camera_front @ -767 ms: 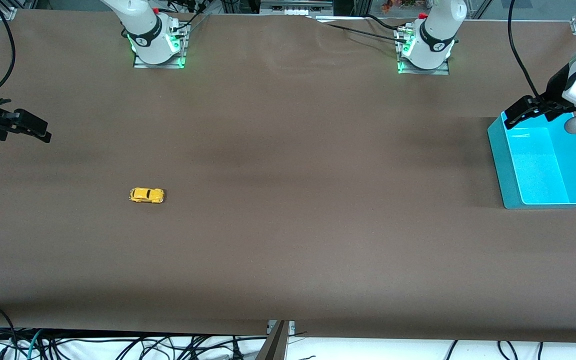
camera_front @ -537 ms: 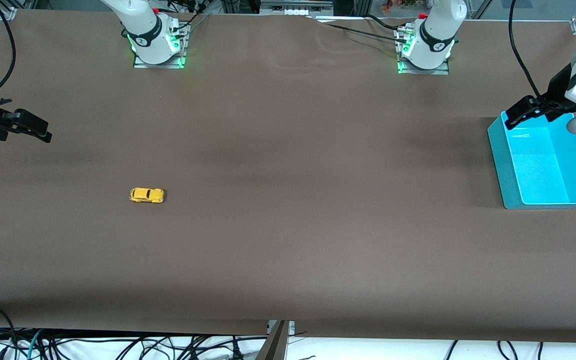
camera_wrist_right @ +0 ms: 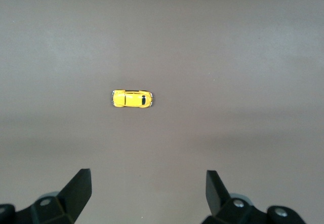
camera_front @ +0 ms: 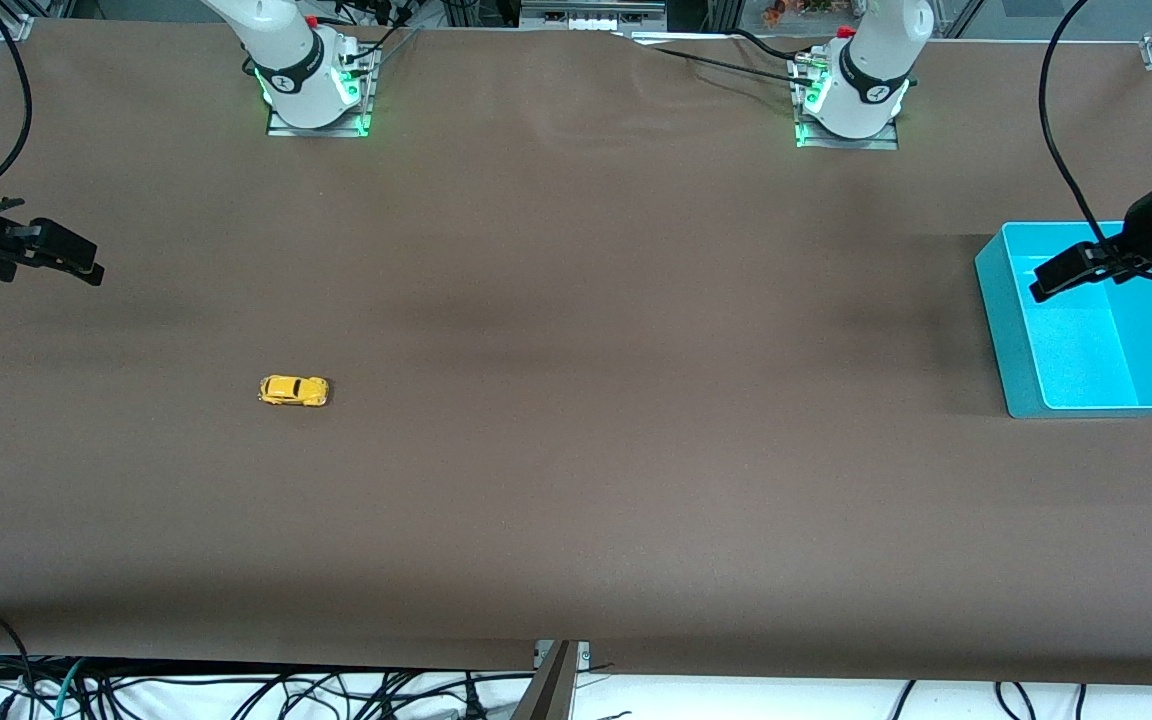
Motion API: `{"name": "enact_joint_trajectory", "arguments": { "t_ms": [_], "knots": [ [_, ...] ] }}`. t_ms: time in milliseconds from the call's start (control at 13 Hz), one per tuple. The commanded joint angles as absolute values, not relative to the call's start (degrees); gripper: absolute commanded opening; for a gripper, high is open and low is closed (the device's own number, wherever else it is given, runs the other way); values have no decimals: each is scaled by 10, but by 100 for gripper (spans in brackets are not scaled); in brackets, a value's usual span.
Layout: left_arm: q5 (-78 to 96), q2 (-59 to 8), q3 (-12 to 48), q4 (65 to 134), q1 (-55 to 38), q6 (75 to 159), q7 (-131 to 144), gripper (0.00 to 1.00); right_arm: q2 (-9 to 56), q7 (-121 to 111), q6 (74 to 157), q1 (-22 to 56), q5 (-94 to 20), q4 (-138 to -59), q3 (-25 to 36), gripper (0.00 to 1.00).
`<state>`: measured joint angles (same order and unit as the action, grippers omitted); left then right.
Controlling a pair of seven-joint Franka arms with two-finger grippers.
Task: Wind and store yellow beetle car
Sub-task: 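Reach the right gripper down toward the yellow beetle car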
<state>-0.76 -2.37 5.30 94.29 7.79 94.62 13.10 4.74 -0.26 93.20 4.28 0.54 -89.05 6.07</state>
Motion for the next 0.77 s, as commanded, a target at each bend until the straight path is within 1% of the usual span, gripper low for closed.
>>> {"name": "enact_joint_trajectory", "arguments": {
  "t_ms": [0, 153, 230, 537, 690],
  "knots": [
    [-2, -25, 65, 919, 81, 919, 136, 100, 43, 4, 928, 39, 12, -895, 55, 100],
    [-2, -25, 61, 918, 82, 914, 138, 100, 46, 6, 928, 40, 12, -896, 54, 100],
    [-2, -26, 61, 919, 81, 898, 133, 100, 54, 3, 928, 41, 12, -896, 54, 100],
    [-2, -27, 57, 919, 83, 902, 139, 100, 70, -4, 917, 53, 10, -901, 51, 100],
    [-2, -25, 57, 926, 84, 906, 140, 100, 93, -25, 903, 63, 10, -901, 51, 100]
  ]
}}
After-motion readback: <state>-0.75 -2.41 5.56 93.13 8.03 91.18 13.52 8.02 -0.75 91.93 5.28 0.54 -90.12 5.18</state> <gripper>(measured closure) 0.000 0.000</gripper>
